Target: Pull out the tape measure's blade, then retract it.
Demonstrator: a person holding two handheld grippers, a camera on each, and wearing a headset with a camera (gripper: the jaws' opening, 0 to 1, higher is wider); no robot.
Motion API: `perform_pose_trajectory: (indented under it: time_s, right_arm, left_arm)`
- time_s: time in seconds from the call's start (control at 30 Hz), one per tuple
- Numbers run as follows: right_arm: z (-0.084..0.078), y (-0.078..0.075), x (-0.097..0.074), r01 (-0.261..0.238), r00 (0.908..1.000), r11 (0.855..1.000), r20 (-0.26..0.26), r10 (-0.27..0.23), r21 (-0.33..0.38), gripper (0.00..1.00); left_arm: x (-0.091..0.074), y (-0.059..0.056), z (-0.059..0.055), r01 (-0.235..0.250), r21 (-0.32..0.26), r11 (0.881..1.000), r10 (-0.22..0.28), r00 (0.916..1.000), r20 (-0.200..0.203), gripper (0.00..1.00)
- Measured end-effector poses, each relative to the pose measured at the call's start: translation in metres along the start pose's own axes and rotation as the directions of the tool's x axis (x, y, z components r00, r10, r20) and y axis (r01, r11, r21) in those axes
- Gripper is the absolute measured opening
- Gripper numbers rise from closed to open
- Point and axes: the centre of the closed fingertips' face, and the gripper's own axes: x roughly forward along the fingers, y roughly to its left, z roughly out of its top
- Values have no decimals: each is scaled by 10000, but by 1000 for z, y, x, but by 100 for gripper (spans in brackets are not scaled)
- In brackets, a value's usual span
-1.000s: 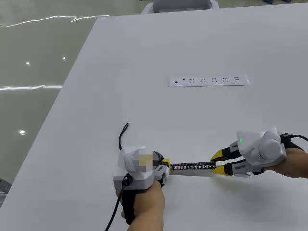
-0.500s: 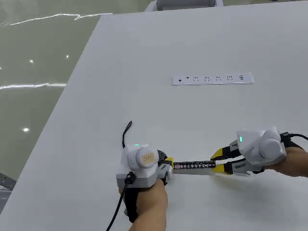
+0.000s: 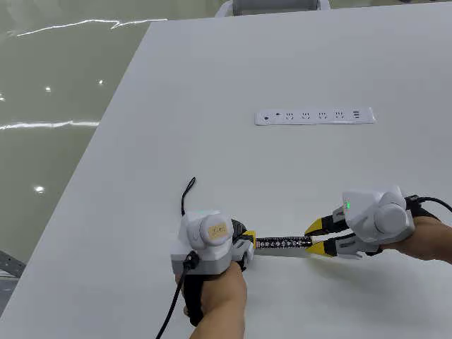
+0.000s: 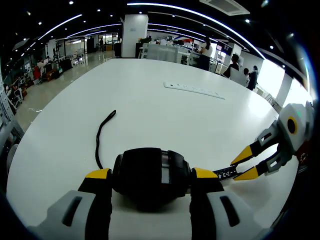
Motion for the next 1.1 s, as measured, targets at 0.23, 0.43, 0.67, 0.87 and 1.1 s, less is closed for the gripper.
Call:
perform_pose_trajectory:
  time_s: [0.23,0.43,0.67,0.87,1.1]
  right_arm:
    - [1,0,2,-9,10000,10000,11,9,-1,14]
    - [4,1,5,-35,10000,10000,18,36,-25,14]
    - [6,1,7,-37,10000,10000,28,37,-32,14]
    - [8,1,9,-53,10000,10000,29,54,-66,14]
    - [10,0,12,-48,10000,9999,52,49,-106,14]
  left_arm:
    - [0,0,0,4,-15,10000,-4,10000,-1,60]
    - [-1,1,0,31,-32,10000,-31,10000,-20,60]
    - [0,2,0,69,-94,9999,-70,10000,-39,60]
    - [0,2,0,118,-121,9999,-119,9999,-39,60]
    - [0,3,0,147,-217,9997,-148,9999,-32,60]
